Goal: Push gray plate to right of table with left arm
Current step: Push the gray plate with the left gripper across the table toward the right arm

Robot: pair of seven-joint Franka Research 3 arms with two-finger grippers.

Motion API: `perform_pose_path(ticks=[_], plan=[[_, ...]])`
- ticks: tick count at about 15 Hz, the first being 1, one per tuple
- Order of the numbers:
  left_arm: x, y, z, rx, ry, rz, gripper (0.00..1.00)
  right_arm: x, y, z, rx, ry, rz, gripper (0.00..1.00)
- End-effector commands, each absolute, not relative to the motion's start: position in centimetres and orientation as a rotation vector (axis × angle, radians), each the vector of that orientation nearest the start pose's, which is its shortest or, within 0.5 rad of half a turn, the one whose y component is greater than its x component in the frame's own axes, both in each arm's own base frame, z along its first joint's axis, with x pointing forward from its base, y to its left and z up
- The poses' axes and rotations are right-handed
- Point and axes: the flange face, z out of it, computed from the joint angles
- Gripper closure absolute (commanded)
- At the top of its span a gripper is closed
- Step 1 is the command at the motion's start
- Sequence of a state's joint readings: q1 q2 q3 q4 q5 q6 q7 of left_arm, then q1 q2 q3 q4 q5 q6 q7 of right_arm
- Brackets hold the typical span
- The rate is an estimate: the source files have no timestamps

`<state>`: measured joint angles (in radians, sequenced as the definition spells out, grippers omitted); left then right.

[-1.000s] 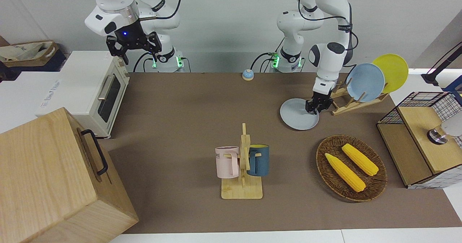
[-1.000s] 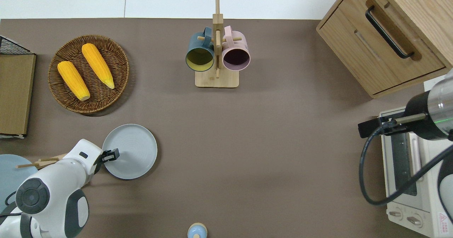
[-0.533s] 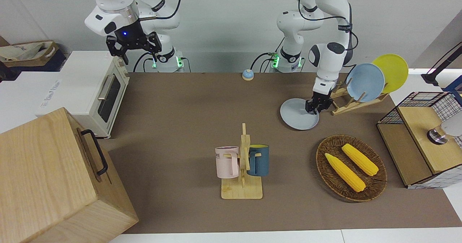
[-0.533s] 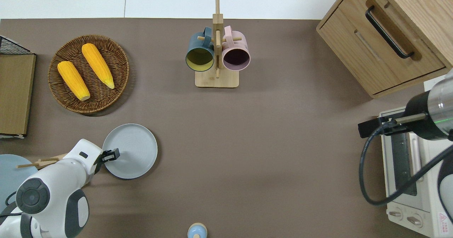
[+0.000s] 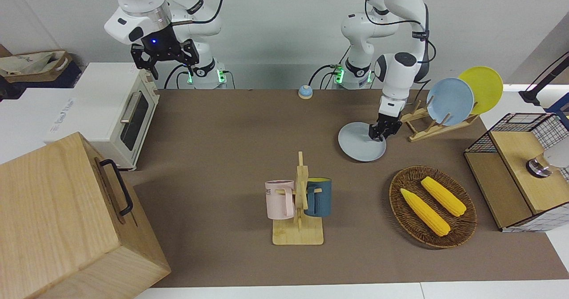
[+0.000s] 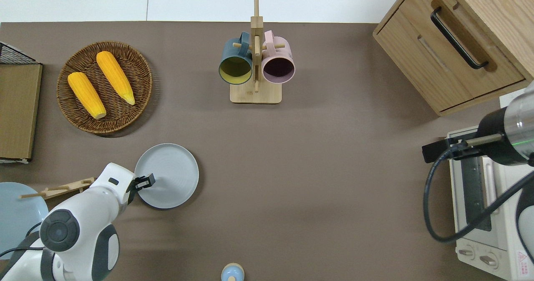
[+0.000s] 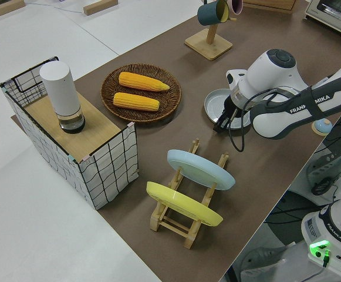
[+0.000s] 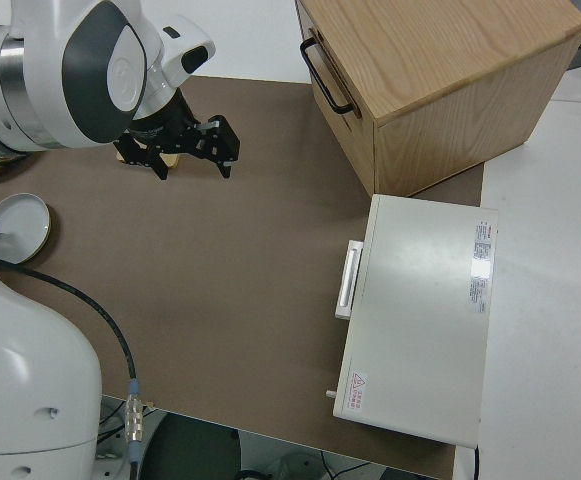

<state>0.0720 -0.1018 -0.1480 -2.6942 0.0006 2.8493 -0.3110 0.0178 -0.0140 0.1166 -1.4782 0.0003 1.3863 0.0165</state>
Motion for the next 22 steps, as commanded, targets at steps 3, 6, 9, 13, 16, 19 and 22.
perform_pose_path(ticks=[3, 6, 9, 13, 16, 19, 22], plan=[[42.8, -8.9, 29.0, -3.144, -0.470, -0.362, 1.00, 52.3, 6.9, 66.4, -3.138, -0.158, 0.126, 0.017], [42.2, -11.4, 28.8, -3.150, -0.493, -0.350, 1.00, 52.3, 6.9, 66.4, -3.138, -0.158, 0.126, 0.017], [41.5, -14.1, 28.8, -3.149, -0.516, -0.313, 1.00, 52.4, 6.9, 66.4, -3.138, -0.156, 0.126, 0.017], [40.5, -18.2, 28.7, -3.098, -0.528, -0.289, 1.00, 52.3, 6.9, 66.4, -3.138, -0.158, 0.126, 0.017], [40.6, -22.1, 28.3, -3.020, -0.562, -0.284, 1.00, 52.3, 6.9, 66.4, -3.138, -0.158, 0.126, 0.017], [40.9, -25.6, 28.5, -2.967, -0.605, -0.284, 1.00, 52.3, 6.9, 66.4, -3.139, -0.158, 0.126, 0.017], [40.2, -28.7, 29.3, -2.962, -0.621, -0.284, 1.00, 52.3, 6.9, 66.4, -3.139, -0.158, 0.126, 0.017]])
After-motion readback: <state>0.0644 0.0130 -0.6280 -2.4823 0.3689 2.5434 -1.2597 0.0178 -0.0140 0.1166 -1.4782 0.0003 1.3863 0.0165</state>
